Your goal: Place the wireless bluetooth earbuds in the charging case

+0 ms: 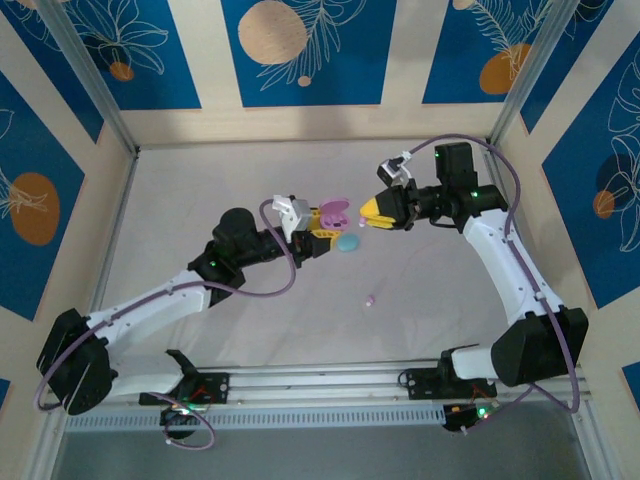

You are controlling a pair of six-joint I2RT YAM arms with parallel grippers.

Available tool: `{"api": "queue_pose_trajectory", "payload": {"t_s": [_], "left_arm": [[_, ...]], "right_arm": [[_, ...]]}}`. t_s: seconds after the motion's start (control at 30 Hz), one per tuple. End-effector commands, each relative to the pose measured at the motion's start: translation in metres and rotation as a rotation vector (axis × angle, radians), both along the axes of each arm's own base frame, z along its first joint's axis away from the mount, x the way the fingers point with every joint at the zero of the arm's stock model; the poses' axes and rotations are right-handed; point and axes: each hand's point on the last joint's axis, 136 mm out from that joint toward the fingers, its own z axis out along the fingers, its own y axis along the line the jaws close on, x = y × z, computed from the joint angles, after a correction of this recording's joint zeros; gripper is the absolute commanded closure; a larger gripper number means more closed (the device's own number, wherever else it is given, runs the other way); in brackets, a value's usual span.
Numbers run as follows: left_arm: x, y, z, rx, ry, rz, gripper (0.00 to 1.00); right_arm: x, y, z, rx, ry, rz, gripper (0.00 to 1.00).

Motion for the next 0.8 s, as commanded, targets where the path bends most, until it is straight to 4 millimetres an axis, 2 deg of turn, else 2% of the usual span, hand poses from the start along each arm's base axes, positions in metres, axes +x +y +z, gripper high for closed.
{"api": "queue_pose_trajectory", "payload": {"t_s": [0.0,0.27,0.53,0.77], "left_arm": [[-0.009,-0.006,0.018,-0.033,-0.052,-0.052,0.7],[-0.014,-0.011,0.022,-0.061,-0.062,-0.102,0.7],[-0.017,-0.013,0.031,-0.096,-0.065,-0.131,0.7],[-0.02,-0.013,0.03,-0.094,-0.062,-0.143,0.7]], "right_arm": [[-0.007,0.005,0.013,-0.027,-0.146,-0.036,0.78],[-0.007,0.013,0.011,-0.06,-0.338,-0.101,0.78],[-0.001,0.015,-0.004,-0.109,-0.352,-0.132,0.78],[0.001,0.015,-0.009,-0.123,-0.353,-0.145,0.78]]}}
